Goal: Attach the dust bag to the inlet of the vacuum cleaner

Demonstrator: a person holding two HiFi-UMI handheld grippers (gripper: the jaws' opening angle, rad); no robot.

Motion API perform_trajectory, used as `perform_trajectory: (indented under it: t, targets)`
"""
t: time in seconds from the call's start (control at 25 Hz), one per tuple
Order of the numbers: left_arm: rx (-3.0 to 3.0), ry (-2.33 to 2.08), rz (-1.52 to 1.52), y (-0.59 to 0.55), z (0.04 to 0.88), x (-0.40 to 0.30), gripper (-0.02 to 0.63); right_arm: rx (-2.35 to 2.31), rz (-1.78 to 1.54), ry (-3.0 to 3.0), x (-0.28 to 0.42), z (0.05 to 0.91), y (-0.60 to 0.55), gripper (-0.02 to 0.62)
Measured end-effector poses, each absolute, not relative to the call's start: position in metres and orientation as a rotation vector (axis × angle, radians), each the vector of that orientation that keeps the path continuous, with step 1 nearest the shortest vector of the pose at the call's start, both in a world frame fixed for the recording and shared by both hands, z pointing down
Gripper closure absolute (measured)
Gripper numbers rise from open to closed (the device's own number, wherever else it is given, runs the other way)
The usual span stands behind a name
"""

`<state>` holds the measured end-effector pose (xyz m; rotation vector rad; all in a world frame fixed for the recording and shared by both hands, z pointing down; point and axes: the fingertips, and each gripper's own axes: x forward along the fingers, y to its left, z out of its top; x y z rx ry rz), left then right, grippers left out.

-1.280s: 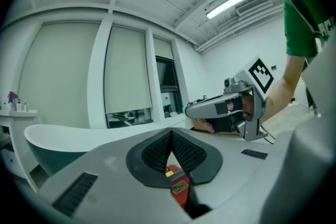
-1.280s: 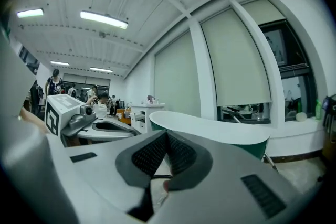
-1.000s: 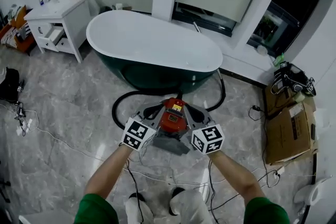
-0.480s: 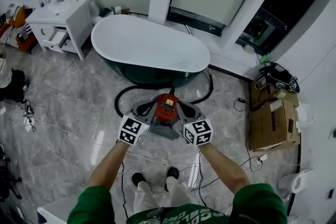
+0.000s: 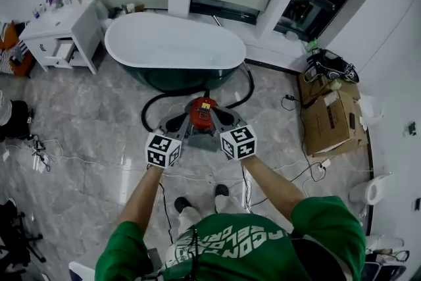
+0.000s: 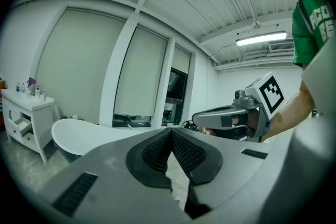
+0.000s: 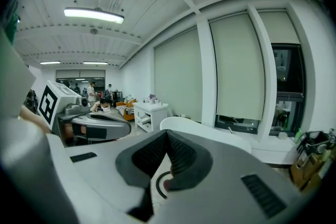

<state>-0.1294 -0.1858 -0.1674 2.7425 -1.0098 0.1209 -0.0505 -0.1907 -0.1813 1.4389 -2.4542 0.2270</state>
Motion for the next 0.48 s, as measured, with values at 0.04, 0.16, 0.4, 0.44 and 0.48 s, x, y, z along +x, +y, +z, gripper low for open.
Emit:
perform_trajectory:
  t: [0.04, 0.16, 0.4, 0.44, 0.48]
  targets:
    - [2.735, -1.008, 0.107, -0.182, -0.170, -0.132, 0.604, 1.433, 0.230, -2.456, -0.056, -0.183, -0.183, 0.588]
    - [2.710, -1.020, 0.073, -0.168, -0.172, -0.140, 0.604, 1.404, 0.224, -2.461, -0.068, -0.181, -0.161, 0.588]
    - [2.666, -1.086, 0.022, -0.138, -0.168, -0.126, 0.603, 1.303, 0.124, -2.479, -0.065, -0.189, -0.130, 0.588]
    - [2.656, -1.102, 0.011, -0.137, -0.168, -0.123, 0.603, 1.281, 0.098, -2.485, -0.065, -0.193, -0.129, 0.588]
    - [2.645, -1.120, 0.001, -0.136, -0.167, -0.118, 0.603, 1.261, 0.074, -2.489, -0.062, -0.196, -0.128, 0.588]
